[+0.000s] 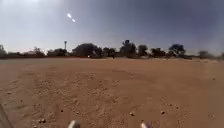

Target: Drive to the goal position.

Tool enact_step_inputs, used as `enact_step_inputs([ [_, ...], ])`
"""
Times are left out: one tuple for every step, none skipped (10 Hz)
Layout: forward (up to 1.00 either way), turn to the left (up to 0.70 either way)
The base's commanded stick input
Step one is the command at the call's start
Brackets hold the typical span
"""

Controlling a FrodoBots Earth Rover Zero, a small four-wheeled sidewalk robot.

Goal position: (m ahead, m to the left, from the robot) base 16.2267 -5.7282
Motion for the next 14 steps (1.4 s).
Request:
enact_step_inputs([
  [0.7, 0.0],
  [0.7, 0.0],
  [0.7, 0.0],
  [0.7, 0.0],
  [0.7, 0.0],
  [0.7, 0.0],
  [0.7, 0.0],
  [0.7, 0.0],
  [0.7, 0.0],
  [0.7, 0.0],
  [0.7, 0.0],
  [0.7, 0.15],
  [0.7, 0.05],
  [0.7, 0.0],
])
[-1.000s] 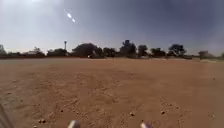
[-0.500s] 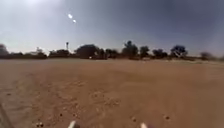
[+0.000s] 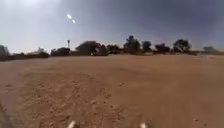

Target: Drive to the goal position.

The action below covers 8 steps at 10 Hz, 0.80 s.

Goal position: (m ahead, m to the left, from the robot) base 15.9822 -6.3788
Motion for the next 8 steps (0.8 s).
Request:
enact_step_inputs([
  [0.7, 0.0],
  [0.7, -0.35],
  [0.7, -0.35],
  [0.7, -0.35],
  [0.7, -0.35],
  [0.7, -0.35],
  [0.7, -0.35],
  [0.7, -0.35],
])
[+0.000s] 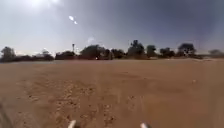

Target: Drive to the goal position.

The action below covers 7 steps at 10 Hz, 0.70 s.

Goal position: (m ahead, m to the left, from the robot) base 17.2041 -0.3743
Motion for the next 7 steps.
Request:
enact_step_inputs([
  [0.7, -0.35],
  [0.7, -0.32],
  [0.7, -0.16],
  [0.7, 0.0],
  [0.7, 0.0],
  [0.7, 0.0],
  [0.7, 0.0],
])
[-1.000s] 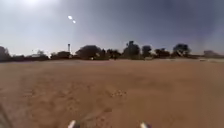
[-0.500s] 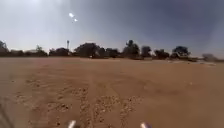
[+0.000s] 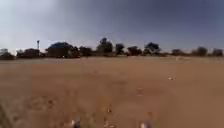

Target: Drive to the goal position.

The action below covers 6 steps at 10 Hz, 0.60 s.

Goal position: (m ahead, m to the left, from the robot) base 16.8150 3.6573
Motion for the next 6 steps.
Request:
enact_step_inputs([
  [0.7, 0.0],
  [0.7, 0.0],
  [0.7, 0.0],
  [0.7, 0.0],
  [0.7, 0.0],
  [0.7, 0.0],
])
